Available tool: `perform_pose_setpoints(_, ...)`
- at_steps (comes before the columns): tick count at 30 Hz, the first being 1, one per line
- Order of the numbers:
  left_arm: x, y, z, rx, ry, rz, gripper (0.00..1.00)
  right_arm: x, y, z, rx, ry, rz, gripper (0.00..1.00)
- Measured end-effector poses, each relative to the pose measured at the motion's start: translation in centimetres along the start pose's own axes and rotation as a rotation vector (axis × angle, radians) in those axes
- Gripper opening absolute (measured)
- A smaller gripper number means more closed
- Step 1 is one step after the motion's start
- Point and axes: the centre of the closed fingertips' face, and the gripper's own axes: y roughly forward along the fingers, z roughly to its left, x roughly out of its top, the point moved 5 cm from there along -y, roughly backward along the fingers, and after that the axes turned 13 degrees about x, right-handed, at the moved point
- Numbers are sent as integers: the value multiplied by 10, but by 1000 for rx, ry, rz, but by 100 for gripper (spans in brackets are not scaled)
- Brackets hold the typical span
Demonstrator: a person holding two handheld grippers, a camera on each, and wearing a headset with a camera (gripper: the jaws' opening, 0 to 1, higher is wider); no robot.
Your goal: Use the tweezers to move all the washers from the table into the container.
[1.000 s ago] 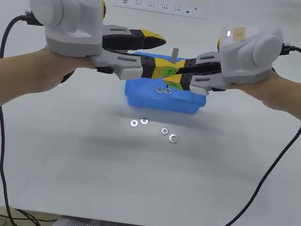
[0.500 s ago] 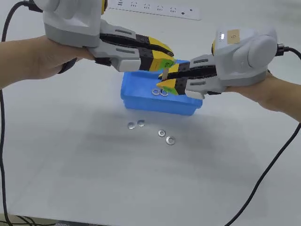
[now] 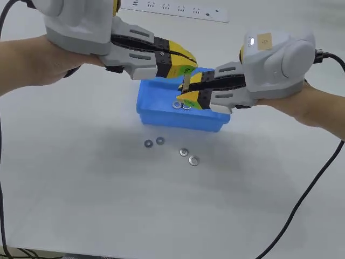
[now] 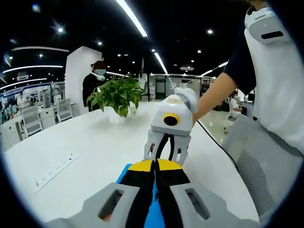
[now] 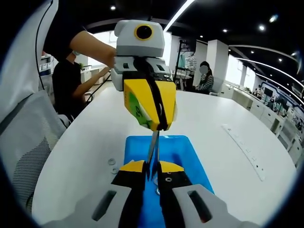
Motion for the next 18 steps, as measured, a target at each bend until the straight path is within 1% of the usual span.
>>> perform_pose_setpoints(4,2,1,3,14,34,-7,4,2,-2,-3,-21,-7,0,11)
perform_pose_setpoints(9,4,2,7,25,37,-15,4,4,-4,-5,-39,-6,-1,12)
perform_pose_setpoints(11,5,2,8,28,36,-19,4,6,-5,-5,-43,9,-8,13)
perform_pose_setpoints(13,4,2,11,31,30,-20,4,6,-5,-5,-48,18,-11,15)
perform_pose_setpoints(17,6,0,17,42,31,-28,4,10,-6,-2,-53,20,-18,23)
perform_pose_setpoints(18,6,-1,17,43,31,-30,4,10,-6,-2,-53,21,-18,24)
